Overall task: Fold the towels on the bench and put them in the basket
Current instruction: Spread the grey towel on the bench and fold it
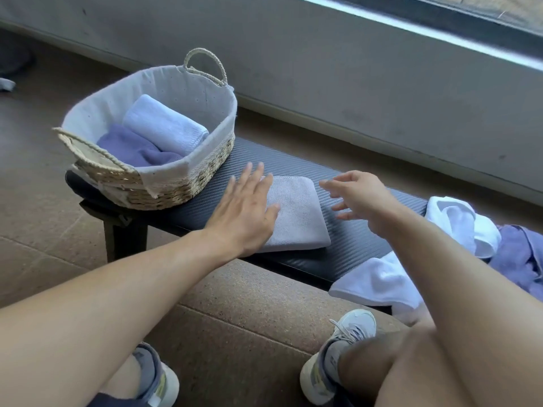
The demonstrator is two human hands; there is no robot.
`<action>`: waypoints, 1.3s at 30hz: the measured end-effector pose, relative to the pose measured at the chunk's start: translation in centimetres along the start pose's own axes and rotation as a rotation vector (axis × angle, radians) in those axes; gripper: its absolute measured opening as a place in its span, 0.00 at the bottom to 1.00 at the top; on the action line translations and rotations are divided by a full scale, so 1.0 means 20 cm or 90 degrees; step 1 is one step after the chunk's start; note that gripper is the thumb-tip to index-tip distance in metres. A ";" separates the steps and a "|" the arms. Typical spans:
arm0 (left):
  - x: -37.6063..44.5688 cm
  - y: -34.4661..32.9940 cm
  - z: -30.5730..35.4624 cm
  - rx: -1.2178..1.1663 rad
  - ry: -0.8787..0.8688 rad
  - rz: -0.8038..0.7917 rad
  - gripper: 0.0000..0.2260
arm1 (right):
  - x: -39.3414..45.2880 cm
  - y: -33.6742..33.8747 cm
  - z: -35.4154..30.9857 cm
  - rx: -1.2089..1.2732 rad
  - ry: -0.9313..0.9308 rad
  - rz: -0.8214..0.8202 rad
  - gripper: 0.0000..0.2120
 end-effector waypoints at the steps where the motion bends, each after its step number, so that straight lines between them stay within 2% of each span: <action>1: 0.00 0.01 0.01 -0.017 -0.030 0.011 0.26 | 0.00 -0.02 0.01 -0.055 -0.027 -0.037 0.19; 4: 0.03 0.01 0.03 -0.034 -0.105 0.023 0.23 | -0.03 -0.08 0.03 -0.191 -0.074 -0.122 0.19; 9: 0.05 -0.06 0.03 0.079 -0.089 -0.034 0.26 | -0.03 -0.14 0.00 -0.180 -0.110 -0.125 0.24; 14: 0.02 -0.07 0.10 0.123 -0.078 -0.068 0.28 | -0.06 -0.16 -0.04 -0.087 -0.076 -0.117 0.10; 17: 0.03 -0.09 0.10 0.126 -0.071 -0.078 0.29 | -0.06 -0.15 -0.05 -0.088 -0.069 -0.113 0.09; 22: 0.05 -0.05 0.11 0.090 -0.067 -0.080 0.30 | -0.02 -0.11 -0.07 -0.140 -0.003 -0.028 0.13; 26: 0.06 0.01 0.12 0.110 -0.077 -0.020 0.26 | -0.05 -0.07 -0.13 -0.257 0.099 0.059 0.16; 28: 0.08 0.02 0.10 0.056 -0.062 -0.042 0.24 | -0.08 -0.10 -0.16 -0.290 0.144 0.073 0.17; 30: 0.09 0.03 0.08 -0.067 -0.013 -0.083 0.29 | -0.12 -0.13 -0.17 -0.322 0.182 0.076 0.19; 34: 0.16 0.06 0.02 -0.349 0.192 -0.079 0.38 | -0.19 -0.20 -0.16 -0.447 0.258 0.065 0.24; 36: 0.19 0.08 -0.02 -0.458 0.269 -0.045 0.44 | -0.23 -0.24 -0.14 -0.523 0.314 0.064 0.22; 39: 0.20 0.08 -0.04 -0.605 0.303 -0.036 0.37 | -0.30 -0.29 -0.10 -0.647 0.398 0.058 0.18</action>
Point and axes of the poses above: each hand's wrist, its own x-axis towards the middle knuckle, its own y-axis out of the back of the hand, z = x × y, the point moved 2 cm from there along x, towards the middle knuckle, and after that the axes turned 13 degrees about x, right-handed, at the moved point
